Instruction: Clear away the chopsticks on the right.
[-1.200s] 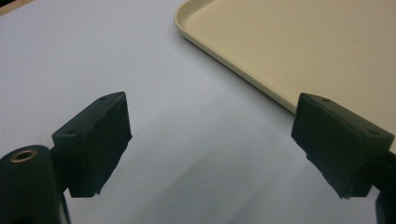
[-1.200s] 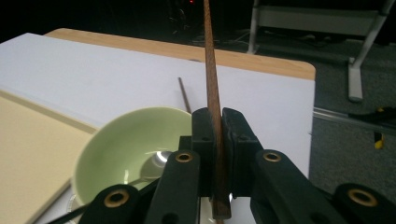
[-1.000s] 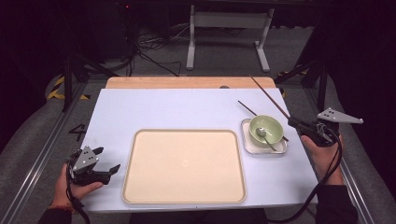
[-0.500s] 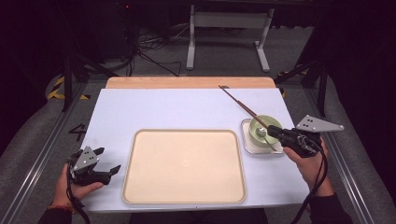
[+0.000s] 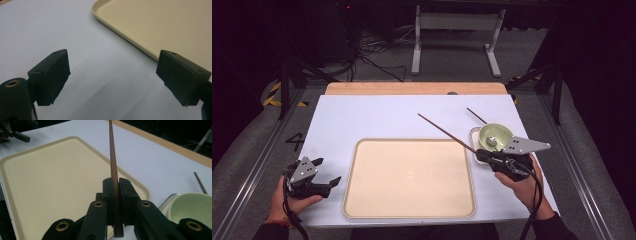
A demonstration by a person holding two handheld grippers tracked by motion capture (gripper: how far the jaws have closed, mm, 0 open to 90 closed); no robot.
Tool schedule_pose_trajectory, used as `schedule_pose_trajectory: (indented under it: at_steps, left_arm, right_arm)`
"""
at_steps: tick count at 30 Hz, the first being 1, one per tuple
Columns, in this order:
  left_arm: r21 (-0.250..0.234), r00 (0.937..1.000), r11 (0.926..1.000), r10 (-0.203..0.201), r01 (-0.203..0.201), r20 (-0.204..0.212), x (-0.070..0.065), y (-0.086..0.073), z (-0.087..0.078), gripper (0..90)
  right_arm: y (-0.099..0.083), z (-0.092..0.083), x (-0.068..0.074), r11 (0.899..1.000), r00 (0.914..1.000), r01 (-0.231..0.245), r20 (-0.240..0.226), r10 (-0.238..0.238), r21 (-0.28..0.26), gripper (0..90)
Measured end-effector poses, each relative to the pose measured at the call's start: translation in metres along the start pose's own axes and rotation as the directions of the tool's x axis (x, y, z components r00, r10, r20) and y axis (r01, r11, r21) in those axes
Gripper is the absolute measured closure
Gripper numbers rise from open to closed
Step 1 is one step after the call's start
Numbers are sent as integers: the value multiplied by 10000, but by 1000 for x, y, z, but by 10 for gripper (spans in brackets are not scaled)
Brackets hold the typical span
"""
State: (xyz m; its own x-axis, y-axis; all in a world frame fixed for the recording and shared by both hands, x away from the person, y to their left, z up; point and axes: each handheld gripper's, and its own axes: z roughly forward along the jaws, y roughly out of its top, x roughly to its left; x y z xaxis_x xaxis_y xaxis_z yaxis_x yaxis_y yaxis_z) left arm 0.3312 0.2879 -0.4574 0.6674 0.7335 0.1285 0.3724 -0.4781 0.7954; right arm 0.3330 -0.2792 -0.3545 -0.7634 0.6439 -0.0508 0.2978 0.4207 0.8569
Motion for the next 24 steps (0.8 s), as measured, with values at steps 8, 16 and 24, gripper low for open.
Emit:
schedule_pose_trajectory:
  at_steps: [8,16,24]
  left_arm:
    - [22,10000,10000,37,-37,-28,0,1,-1,126]
    - [64,10000,10000,4,-4,-36,-2,1,0,129]
    - [15,10000,10000,27,-27,-24,-3,1,-1,128]
  right_arm:
    - [-13,30,24,9960,9981,384,-519,-343,807,845]
    - [-32,53,37,9898,9963,197,-858,-76,1413,845]
    - [-40,65,45,9844,9975,230,-703,-109,1747,843]
